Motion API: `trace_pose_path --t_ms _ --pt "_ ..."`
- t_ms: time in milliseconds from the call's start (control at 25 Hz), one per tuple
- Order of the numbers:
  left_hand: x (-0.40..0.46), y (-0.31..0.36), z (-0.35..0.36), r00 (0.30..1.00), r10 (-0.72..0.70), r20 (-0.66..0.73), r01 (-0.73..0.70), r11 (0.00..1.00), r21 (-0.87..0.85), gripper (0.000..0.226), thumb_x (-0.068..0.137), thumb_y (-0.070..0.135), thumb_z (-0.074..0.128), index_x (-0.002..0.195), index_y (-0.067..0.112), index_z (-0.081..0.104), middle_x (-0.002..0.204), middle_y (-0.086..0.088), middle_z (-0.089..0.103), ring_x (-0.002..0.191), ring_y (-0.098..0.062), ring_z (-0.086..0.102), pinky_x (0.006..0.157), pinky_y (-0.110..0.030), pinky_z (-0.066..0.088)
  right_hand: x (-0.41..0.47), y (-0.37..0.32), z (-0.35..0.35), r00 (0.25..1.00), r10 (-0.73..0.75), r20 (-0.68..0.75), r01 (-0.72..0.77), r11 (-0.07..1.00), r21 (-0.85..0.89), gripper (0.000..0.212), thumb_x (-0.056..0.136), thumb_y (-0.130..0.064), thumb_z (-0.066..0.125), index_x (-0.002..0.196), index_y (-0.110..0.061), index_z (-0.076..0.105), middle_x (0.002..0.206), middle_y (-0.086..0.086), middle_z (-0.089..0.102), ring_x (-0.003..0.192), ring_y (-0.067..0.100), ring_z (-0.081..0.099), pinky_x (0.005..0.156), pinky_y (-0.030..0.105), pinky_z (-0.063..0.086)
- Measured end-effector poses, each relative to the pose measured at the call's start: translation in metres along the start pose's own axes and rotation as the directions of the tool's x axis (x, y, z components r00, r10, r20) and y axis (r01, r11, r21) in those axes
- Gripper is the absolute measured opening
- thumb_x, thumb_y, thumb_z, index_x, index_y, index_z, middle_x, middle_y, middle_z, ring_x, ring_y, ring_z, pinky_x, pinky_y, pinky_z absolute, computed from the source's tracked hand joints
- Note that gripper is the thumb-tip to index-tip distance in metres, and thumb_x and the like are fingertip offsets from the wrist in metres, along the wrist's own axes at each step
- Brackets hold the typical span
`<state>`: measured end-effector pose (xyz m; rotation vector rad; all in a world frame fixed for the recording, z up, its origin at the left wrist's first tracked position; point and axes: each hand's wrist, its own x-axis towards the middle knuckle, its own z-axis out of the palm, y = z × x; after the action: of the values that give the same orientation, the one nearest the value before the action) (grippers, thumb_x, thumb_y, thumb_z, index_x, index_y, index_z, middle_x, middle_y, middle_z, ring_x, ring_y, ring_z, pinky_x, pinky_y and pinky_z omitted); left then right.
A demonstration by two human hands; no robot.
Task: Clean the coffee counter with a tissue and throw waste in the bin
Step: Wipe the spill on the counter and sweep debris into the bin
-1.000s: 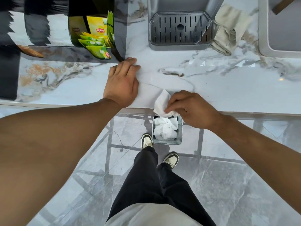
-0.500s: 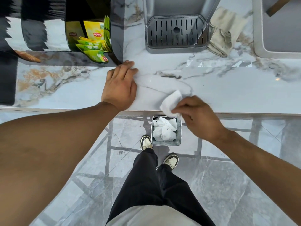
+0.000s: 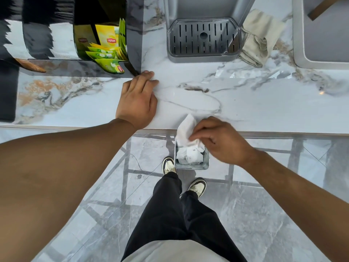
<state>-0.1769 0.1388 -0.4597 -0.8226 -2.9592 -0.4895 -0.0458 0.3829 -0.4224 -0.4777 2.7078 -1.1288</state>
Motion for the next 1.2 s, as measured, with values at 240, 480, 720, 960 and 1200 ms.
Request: trace_pose_path --t_ms 240,480,720,960,1200 --pt "-0.001 0.002 0.0 1.0 -0.003 0.003 0.003 1.0 -0.002 0.035 0.093 0.016 0.04 0.123 0.008 0.056 0.142 -0.012 0.051 0.136 -0.029 0.044 0.103 -0.047 0.036 0.019 0.05 -0.053 0.737 0.374 -0.563 -0.502 0.861 -0.085 0.037 0.082 0.006 0.051 0.103 -0.015 0.075 0.102 0.011 0.068 0.096 0.03 0.063 0.087 0.023 0.043" --pt "-0.001 0.002 -0.001 1.0 -0.008 0.004 0.008 1.0 0.004 0.035 0.094 0.016 0.039 0.124 0.008 0.056 0.143 -0.012 0.051 0.137 -0.029 0.043 0.104 -0.046 0.035 0.004 0.025 -0.013 0.902 0.226 -0.367 -0.282 0.953 -0.106 0.041 0.076 0.017 0.056 0.101 -0.01 0.076 0.099 0.011 0.067 0.094 0.034 0.059 0.089 0.031 0.047" --pt "-0.001 0.002 -0.002 1.0 -0.004 0.014 0.004 1.0 0.002 0.036 0.093 0.016 0.039 0.124 0.008 0.055 0.143 -0.012 0.05 0.137 -0.03 0.043 0.103 -0.046 0.035 0.016 -0.009 -0.001 0.983 0.157 -0.095 -0.144 0.981 0.132 0.035 0.082 0.014 0.059 0.095 -0.013 0.079 0.095 0.004 0.07 0.087 0.018 0.062 0.082 0.033 0.052" --pt "-0.001 0.0 0.0 1.0 0.006 0.013 -0.006 1.0 0.017 0.033 0.092 0.016 0.04 0.121 0.01 0.053 0.143 -0.011 0.05 0.135 -0.03 0.042 0.103 -0.045 0.035 0.113 0.008 -0.008 0.961 0.19 -0.202 -0.217 0.969 -0.121 0.038 0.084 0.013 0.052 0.102 -0.01 0.076 0.102 0.011 0.067 0.098 0.036 0.055 0.087 0.027 0.042" --pt "-0.002 0.0 -0.002 1.0 -0.006 0.025 0.005 1.0 0.007 0.039 0.091 0.018 0.04 0.125 0.008 0.055 0.143 -0.012 0.05 0.135 -0.03 0.043 0.102 -0.046 0.036 0.046 -0.017 -0.006 0.932 -0.119 0.342 0.127 0.992 0.0 0.043 0.074 0.021 0.055 0.092 -0.009 0.079 0.092 0.007 0.069 0.09 0.029 0.057 0.082 0.043 0.048"
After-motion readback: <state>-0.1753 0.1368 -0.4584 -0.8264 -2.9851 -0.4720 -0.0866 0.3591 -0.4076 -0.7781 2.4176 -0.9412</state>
